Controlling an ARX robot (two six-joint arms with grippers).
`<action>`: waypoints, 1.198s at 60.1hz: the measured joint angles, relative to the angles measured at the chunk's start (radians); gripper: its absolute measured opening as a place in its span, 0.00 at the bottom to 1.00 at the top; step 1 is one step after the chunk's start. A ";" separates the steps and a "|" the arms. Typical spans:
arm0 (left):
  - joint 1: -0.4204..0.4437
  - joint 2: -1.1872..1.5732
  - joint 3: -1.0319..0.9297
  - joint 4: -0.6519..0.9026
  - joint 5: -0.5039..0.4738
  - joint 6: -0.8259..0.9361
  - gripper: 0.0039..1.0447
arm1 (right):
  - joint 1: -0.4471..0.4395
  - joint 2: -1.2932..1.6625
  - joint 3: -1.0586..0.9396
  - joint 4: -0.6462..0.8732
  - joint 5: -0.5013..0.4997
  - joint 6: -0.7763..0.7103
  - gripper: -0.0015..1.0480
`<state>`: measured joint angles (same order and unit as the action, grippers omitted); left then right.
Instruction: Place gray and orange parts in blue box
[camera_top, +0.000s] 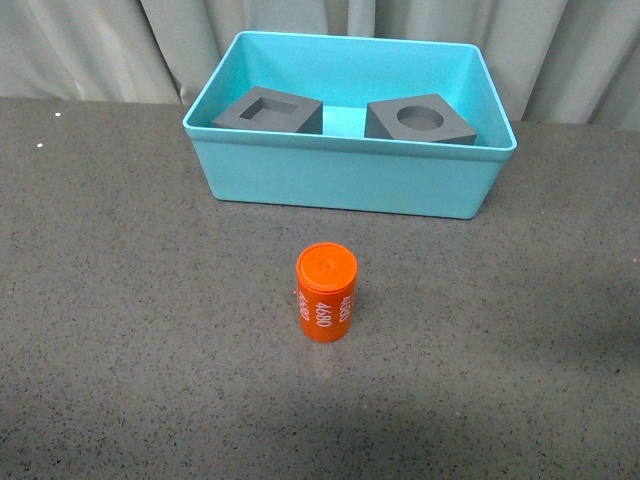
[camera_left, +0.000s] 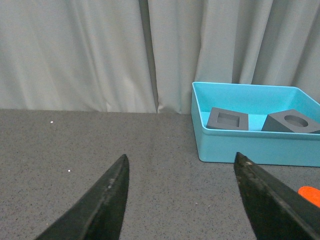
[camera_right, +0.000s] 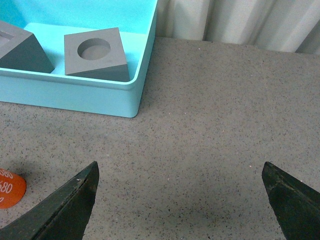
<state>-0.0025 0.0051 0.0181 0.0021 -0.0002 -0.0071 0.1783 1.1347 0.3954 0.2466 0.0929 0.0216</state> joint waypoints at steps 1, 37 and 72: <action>0.000 0.000 0.000 0.000 0.000 0.000 0.69 | 0.000 0.000 0.000 0.000 0.000 0.000 0.91; 0.000 0.000 0.000 0.000 0.000 0.003 0.94 | 0.000 0.001 -0.001 0.005 0.008 -0.009 0.91; 0.000 0.000 0.000 0.000 0.000 0.003 0.94 | 0.100 0.337 0.229 -0.050 -0.130 -0.329 0.91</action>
<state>-0.0025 0.0048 0.0181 0.0021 -0.0002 -0.0044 0.2779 1.4719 0.6243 0.1967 -0.0372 -0.3073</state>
